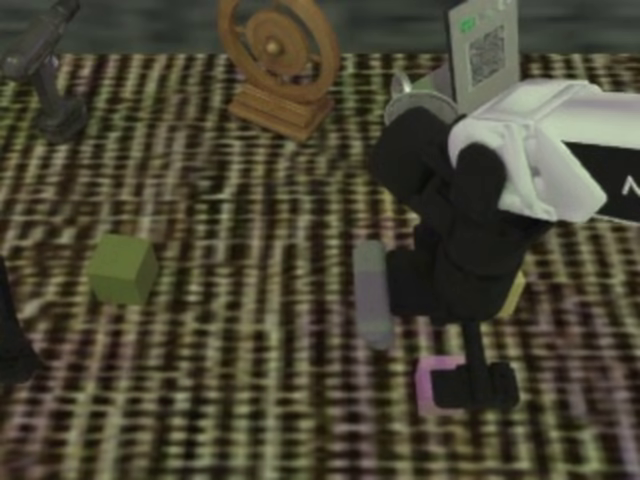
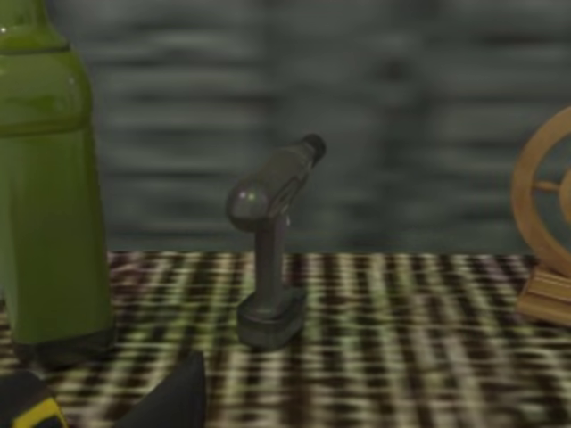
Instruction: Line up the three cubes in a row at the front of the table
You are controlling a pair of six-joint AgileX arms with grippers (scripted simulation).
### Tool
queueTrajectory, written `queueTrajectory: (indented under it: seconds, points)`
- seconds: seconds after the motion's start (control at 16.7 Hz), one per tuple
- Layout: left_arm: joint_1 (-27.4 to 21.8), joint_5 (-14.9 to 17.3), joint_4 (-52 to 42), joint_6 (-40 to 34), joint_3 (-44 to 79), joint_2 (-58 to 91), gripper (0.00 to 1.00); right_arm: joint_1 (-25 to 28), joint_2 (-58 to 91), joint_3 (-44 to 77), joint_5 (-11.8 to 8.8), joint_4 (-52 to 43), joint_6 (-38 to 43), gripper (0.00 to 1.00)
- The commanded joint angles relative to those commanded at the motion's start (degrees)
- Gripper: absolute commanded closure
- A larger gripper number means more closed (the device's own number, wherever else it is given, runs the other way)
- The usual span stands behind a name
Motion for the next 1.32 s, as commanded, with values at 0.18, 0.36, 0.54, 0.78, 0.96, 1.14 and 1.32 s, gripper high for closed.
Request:
queueTrajectory:
  seconds: [0.18, 0.36, 0.54, 0.78, 0.96, 1.14, 1.32]
  points:
    - [-0.27, 0.08, -1.06, 0.01, 1.75, 1.75, 0.0, -0.78, -1.64, -1.15, -0.22, 1.3, 0.58, 0.0]
    - [-1.09, 0.19, -5.45, 0.09, 8.63, 8.98, 0.0, -3.97, -8.49, -5.71, -0.88, 6.16, 3.26, 0.0]
    - [-2.15, 0.15, -12.55, 0.24, 19.18, 21.7, 0.0, -8.92, -20.14, -13.27, -1.64, 13.06, 7.96, 0.0]
    - [-3.81, 0.0, -24.51, 0.54, 36.13, 45.38, 0.0, -17.43, -41.95, -28.23, -2.5, 24.16, 17.46, 0.0]
    - [-5.21, -0.02, -33.99, 0.8, 49.25, 65.03, 0.0, -23.93, -59.5, -41.2, -2.73, 32.5, 25.73, 0.0]
    - [-6.63, 0.02, -42.99, 1.06, 61.82, 83.68, 0.0, -29.74, -76.02, -53.68, -2.4, 40.36, 33.8, 0.0]
    - [-7.88, 0.07, -50.73, 1.29, 73.04, 99.41, 0.0, -34.22, -89.27, -63.7, -1.47, 47.28, 40.66, 0.0]
